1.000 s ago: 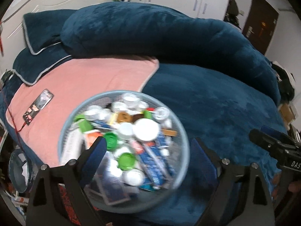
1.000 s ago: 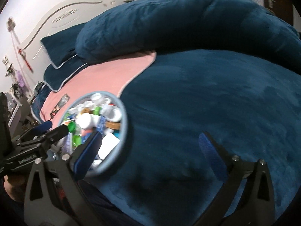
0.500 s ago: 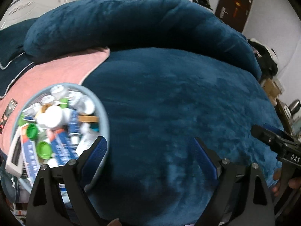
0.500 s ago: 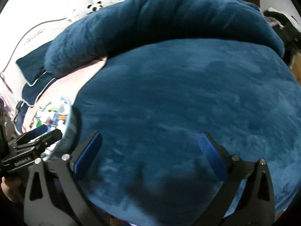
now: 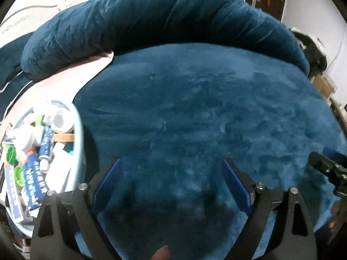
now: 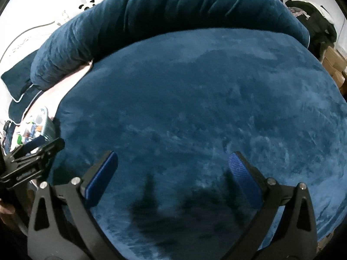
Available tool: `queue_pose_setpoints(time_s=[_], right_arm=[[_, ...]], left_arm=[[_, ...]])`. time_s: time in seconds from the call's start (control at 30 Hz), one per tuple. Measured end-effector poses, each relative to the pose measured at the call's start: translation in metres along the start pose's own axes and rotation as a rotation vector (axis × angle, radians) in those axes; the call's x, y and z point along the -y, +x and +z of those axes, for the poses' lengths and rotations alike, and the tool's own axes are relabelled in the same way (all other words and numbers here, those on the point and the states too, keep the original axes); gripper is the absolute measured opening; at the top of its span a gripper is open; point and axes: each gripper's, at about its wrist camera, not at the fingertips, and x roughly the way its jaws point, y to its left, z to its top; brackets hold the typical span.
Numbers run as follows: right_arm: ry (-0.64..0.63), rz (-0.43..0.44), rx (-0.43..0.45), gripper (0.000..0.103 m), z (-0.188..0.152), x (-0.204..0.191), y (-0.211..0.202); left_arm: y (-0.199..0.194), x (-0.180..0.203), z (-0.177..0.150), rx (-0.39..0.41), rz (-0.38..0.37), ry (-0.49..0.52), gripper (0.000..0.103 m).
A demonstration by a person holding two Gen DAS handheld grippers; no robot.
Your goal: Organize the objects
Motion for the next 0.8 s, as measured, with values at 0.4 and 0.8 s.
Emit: queue_pose_setpoints(time_s=[0.4,0.8], right_arm=[[0.014,-0.116,0.048,0.103,0.003,0.031,0.027],[0.035,-0.214,0.07,0.103,0.005,0.046,0.055]], left_arm=[[0.064,0.028,-0.007,-0.073,-0.03,0.036,0.093],[0.09,0.042,0.0,-0.067,-0.052,0.041,0.093]])
